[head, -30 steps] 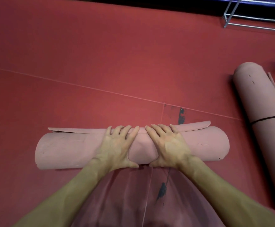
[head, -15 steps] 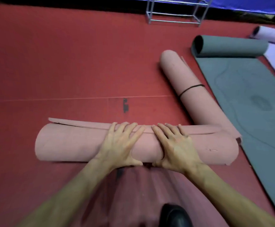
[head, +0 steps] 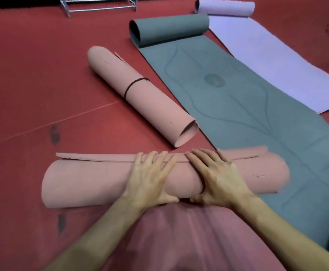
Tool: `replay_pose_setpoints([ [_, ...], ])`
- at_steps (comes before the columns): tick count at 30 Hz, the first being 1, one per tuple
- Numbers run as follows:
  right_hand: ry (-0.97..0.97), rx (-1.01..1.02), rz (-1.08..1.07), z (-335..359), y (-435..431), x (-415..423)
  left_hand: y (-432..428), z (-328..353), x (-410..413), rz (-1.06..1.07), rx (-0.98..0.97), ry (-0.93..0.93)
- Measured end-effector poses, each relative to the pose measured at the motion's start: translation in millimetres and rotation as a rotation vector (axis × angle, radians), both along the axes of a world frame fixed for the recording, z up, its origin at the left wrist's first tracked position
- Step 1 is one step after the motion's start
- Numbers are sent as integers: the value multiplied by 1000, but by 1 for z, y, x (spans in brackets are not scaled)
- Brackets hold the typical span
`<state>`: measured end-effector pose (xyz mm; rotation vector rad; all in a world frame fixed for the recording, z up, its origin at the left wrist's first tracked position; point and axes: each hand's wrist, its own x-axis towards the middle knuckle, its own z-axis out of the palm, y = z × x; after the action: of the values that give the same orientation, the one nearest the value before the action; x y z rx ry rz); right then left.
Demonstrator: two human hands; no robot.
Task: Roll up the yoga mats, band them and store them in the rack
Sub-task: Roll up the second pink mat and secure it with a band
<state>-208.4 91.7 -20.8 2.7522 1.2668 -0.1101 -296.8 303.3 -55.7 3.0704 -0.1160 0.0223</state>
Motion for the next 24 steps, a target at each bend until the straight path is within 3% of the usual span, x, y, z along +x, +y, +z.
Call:
replay_pose_setpoints([
  [12, 99, 55, -49, -25, -170, 103, -175, -7, 100, 21, 51, 35],
  [24, 174, 156, -100, -12, -227, 157, -231, 32, 165, 10, 110, 109],
])
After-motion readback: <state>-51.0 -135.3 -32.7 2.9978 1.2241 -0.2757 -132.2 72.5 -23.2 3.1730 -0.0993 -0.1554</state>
